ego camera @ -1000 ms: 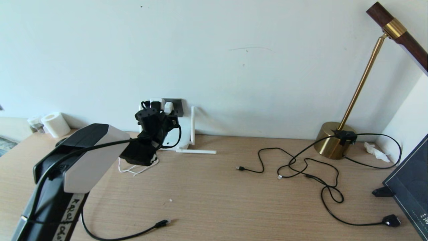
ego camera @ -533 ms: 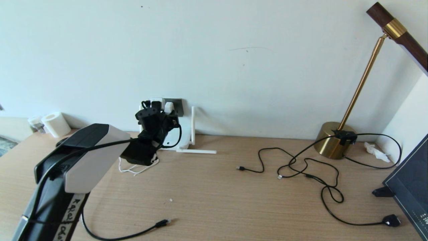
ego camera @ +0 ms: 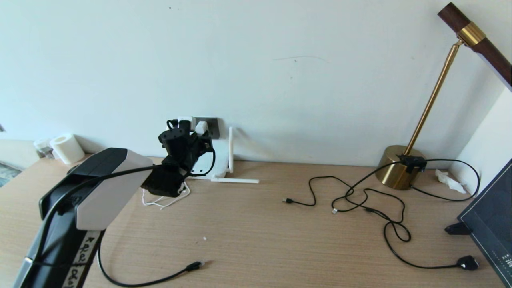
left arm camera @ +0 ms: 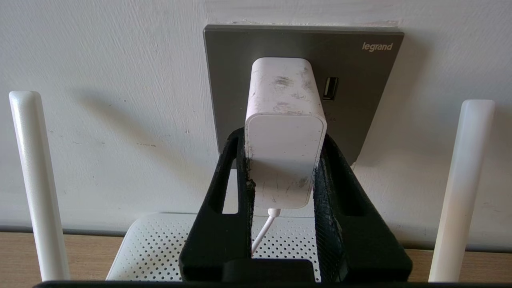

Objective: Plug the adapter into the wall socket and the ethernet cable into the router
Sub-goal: Plug plug into socket

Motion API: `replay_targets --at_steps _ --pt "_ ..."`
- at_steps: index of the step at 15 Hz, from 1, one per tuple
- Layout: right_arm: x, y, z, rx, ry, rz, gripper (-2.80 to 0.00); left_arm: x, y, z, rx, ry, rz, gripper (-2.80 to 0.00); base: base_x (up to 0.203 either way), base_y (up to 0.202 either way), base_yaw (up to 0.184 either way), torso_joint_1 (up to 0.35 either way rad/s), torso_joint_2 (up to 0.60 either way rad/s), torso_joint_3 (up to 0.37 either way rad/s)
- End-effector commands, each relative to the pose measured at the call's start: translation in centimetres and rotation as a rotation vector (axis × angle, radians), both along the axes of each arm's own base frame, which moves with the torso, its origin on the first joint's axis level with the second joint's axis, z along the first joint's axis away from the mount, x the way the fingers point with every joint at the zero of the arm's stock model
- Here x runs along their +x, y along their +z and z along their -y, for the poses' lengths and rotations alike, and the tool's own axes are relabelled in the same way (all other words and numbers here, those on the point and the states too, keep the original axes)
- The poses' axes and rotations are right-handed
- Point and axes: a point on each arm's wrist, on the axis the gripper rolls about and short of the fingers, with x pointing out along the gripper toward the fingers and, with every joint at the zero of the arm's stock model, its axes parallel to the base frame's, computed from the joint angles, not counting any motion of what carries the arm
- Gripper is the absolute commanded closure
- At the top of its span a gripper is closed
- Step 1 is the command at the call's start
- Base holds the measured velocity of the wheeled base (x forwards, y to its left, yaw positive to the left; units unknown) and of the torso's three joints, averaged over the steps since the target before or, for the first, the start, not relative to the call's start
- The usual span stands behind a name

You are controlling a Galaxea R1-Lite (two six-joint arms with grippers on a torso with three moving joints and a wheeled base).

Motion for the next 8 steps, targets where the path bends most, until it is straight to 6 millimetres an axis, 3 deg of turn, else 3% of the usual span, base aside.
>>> replay_targets --at_steps 1,8 --pt "0.01 0.01 0.00 0.000 0.000 -0.001 0.00 0.11 -0.41 -0.22 0.001 0.007 -0.001 0.00 0.000 0.000 0.000 0.000 0.00 0.000" --pt "0.01 0.01 0.00 0.000 0.000 -0.001 0.00 0.25 -1.19 -0.37 0.003 0.009 -0.014 0.00 0.000 0.000 0.000 0.000 0.00 0.000"
